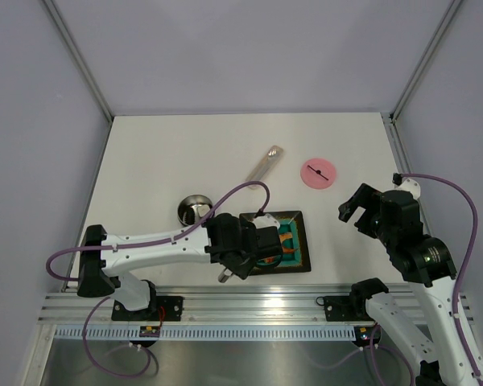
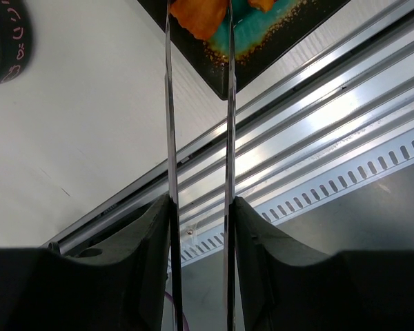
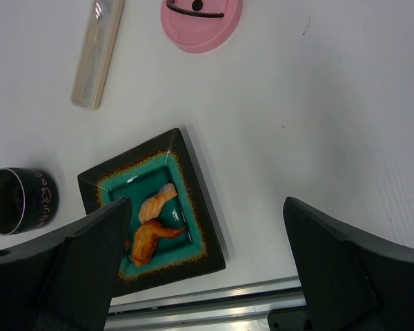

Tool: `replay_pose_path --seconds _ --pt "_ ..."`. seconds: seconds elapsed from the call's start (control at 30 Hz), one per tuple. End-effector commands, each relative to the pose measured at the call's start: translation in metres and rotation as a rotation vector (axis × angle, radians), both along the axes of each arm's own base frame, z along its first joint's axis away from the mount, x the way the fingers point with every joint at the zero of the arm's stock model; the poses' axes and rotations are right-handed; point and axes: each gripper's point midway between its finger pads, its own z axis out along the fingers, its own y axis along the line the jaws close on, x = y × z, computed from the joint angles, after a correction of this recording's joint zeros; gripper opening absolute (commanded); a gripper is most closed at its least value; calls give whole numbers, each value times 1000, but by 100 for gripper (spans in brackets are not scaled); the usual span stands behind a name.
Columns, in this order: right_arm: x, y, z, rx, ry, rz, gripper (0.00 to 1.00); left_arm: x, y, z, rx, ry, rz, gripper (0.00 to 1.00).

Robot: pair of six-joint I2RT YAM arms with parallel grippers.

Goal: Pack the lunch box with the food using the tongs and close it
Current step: Pick up the fake food from the plate.

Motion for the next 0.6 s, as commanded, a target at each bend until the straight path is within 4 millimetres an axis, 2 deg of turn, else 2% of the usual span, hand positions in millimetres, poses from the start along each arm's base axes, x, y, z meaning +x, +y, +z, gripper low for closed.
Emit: replay_pose_path --seconds 0.0,0.37,0.57 --pt "3 4 7 25 -31 10 100 6 -10 17 -49 -41 -14 24" --pt "2 3 7 21 -28 6 99 13 -17 29 -94 -83 -12 17" --pt "2 4 7 22 -29 7 100 20 -15 42 -133 -123 19 16"
